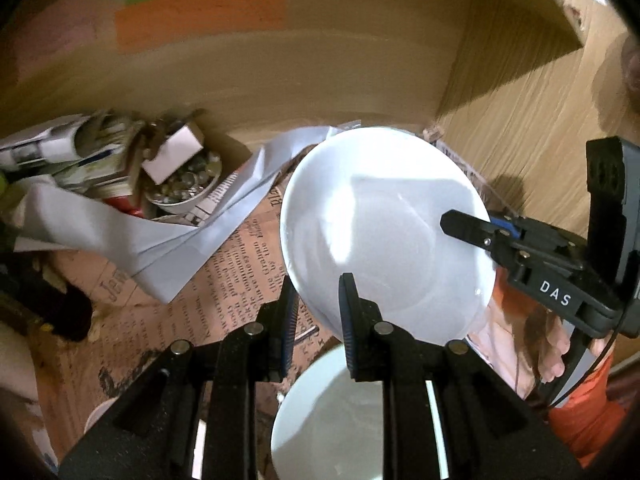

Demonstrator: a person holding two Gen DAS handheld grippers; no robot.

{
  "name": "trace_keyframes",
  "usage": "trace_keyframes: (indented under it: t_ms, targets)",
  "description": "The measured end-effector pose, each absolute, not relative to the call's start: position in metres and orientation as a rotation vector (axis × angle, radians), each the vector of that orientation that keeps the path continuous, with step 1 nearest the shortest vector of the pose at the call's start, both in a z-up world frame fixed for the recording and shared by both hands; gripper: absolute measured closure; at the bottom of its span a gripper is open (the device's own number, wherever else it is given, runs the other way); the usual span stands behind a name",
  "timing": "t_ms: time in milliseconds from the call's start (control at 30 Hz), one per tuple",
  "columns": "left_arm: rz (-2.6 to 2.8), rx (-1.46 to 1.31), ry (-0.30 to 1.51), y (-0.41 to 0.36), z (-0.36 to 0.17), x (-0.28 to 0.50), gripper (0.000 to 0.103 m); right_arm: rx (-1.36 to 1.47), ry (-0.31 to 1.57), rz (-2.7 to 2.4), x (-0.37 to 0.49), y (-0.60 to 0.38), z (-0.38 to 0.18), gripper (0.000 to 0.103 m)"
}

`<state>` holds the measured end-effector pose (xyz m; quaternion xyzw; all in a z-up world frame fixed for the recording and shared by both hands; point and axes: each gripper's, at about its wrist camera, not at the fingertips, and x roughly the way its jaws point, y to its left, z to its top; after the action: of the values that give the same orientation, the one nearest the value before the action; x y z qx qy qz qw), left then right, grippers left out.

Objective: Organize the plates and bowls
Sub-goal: 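Lift the white bowl with both grippers and carry it over the grey bowl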

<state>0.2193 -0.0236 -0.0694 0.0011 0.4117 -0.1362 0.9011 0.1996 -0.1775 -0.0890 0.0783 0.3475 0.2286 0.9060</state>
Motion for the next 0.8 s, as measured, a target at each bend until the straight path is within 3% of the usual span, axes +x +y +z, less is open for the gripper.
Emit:
trace_keyframes:
  t_ms: [800]
  targets:
    - [-0.130,-0.046,0.660,0.061,-0.058,0.083,0.083,0.112,0.657,0.631,0.125,-0.095,-0.069,0.087]
